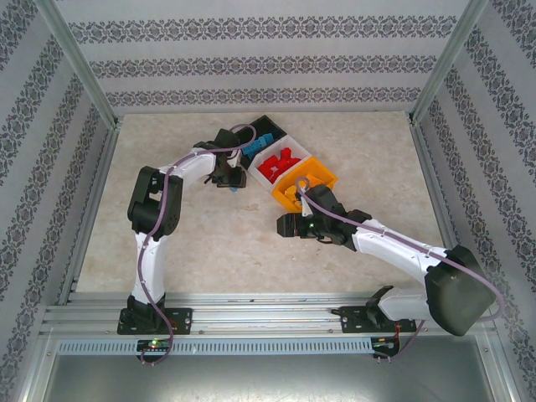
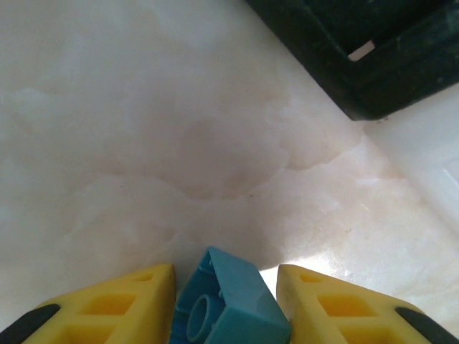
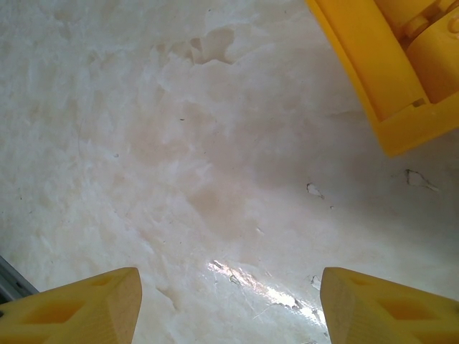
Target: Sort the legos into containers by color
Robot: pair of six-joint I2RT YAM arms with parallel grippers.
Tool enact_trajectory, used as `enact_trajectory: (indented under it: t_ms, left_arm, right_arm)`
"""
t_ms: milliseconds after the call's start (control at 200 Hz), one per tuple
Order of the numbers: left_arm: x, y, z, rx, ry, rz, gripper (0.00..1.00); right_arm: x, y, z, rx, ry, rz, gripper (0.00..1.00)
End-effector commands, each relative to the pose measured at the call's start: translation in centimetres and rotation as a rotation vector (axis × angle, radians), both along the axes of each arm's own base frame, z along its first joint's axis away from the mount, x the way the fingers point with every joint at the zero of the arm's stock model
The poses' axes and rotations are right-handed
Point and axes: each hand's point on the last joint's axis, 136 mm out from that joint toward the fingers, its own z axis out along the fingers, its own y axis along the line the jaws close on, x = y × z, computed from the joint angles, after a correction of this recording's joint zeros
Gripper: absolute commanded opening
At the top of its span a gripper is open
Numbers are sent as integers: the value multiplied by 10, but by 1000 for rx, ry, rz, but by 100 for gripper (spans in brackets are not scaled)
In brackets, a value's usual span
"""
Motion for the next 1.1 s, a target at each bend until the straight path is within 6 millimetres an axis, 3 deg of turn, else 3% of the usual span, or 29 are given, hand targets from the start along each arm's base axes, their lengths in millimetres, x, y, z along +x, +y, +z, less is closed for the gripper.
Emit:
enact_trajectory:
  t_ms: [0,155,285,430,650,999,1094]
  left_arm:
    - [1,-9,-7,-28,8,-29,40]
    - [-2,-7,11,-46,-15,-14,40]
    - [4,-3,39,-99,-56,26,40]
    - [27,-2,71,-203,-101,79,40]
    - [81,-5,107,-285,-182,133,40]
    - [160,-30,109,-433,-248,196,45]
    - [170,-37,106,-474,-255,206,54]
  right_arm:
    - [2,2,4,6,-14,-14,67]
    - [3,2,5,8,-18,-16,67]
    - [3,2,4,7,-20,-18,67]
    - [2,3,-3,13,-9,-20,67]
    - [1,0,-9,-11,1,-15,67]
    - [-14,-14,-20,-21,34,-58,67]
    - [-16,-17,-21,-28,38,-63,68]
